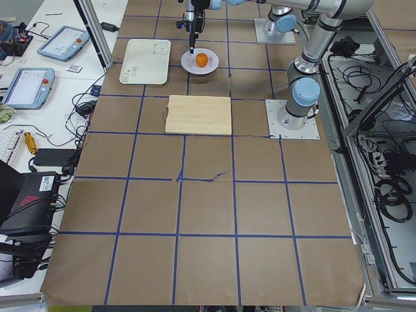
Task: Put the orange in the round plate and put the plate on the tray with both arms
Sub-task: 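Lower the right gripper and grip the plate rim nearest it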
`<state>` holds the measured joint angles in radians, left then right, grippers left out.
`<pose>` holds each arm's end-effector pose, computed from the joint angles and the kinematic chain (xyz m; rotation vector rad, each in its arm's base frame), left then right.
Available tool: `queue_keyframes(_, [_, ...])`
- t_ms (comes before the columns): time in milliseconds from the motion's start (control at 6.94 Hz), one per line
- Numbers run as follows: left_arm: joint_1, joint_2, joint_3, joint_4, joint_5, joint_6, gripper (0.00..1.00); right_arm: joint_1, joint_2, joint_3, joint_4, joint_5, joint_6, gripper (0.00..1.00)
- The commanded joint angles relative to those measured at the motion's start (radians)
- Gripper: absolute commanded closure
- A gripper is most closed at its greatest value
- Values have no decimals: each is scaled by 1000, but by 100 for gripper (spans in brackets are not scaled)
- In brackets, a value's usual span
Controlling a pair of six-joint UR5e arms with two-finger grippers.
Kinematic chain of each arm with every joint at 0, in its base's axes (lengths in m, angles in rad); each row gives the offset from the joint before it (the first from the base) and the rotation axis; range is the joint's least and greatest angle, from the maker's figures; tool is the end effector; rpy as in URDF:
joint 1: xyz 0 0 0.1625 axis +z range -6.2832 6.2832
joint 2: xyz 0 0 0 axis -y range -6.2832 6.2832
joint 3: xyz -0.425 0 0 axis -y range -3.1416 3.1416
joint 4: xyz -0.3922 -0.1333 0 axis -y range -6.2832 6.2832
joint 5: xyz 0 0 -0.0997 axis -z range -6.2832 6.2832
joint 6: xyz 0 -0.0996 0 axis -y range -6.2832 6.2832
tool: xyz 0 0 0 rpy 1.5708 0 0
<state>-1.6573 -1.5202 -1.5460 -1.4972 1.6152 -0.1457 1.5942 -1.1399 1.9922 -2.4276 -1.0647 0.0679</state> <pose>-0.1701 -0.4700 0.5329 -0.0971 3.1042 -0.2382 0.1941 -0.5314 0.1667 0.0571 2.6351 0.0252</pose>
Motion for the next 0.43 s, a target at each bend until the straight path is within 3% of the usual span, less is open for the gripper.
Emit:
queue_keyframes(0, [1, 0, 1, 0, 0, 0, 0, 3, -4, 5, 54, 6, 39, 2])
queue_keyframes(288, [1, 0, 1, 0, -1, 0, 0, 32, -8, 14, 41, -6, 39, 25])
